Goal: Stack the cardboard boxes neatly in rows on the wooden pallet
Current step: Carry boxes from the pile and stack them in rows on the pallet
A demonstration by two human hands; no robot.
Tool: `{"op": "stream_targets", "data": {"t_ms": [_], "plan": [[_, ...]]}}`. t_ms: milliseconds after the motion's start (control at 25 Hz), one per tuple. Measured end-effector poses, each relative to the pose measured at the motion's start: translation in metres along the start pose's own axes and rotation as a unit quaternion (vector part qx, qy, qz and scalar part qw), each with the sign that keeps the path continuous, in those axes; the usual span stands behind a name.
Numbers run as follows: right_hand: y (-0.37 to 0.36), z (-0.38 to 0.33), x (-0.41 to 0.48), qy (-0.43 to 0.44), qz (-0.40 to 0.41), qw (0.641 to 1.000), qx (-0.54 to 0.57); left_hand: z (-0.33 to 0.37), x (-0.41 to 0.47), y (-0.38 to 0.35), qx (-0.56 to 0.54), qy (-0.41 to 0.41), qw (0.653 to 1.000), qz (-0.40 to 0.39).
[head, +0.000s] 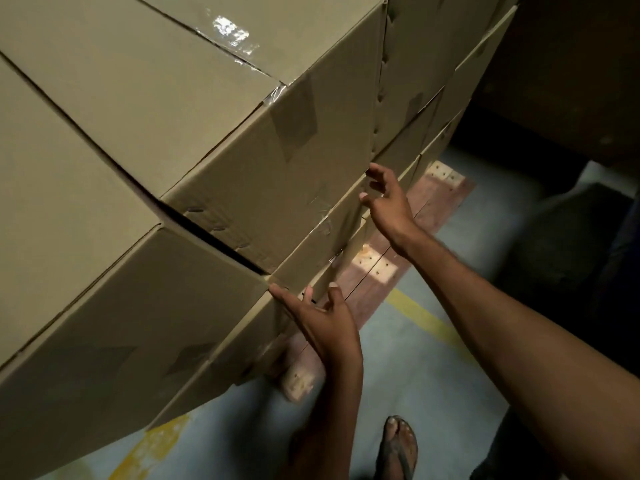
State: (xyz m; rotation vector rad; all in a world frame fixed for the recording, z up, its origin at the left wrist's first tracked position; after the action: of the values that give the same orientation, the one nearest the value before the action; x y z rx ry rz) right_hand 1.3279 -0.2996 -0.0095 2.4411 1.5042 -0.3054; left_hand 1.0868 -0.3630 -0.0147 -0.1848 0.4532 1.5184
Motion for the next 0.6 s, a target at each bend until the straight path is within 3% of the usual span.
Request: {"op": "stream_targets", "data": {"t_ms": [240,400,600], "plan": [[0.002,0.008,0.005,0.023,0.033,0.999,-0.018,-0.010,0.014,-0.007,-0.001,-0.008,0.998,0.057],[0.004,0.013,0.010,0.028,0.048,0.998,-0.012,-0.016,0.022,-0.007,-0.073,-0.009,0.992,0.106],[0.005,0.016,0.013,0.013,0.026,0.999,-0.024,-0.028,0.022,-0.010,-0.110,0.008,0.989,0.096]]}}
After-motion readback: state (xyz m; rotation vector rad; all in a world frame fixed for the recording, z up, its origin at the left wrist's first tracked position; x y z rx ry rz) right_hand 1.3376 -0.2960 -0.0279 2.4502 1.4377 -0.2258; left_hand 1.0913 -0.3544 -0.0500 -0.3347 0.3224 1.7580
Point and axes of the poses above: each hand's wrist, its own x-axis towards the middle knuckle, its own y-axis out of the back of the hand, z = x × y, the point moved 9 cm from there along x, towards the middle knuckle, and after that the axes turned 11 degrees about -z, right-handed, at the moved point
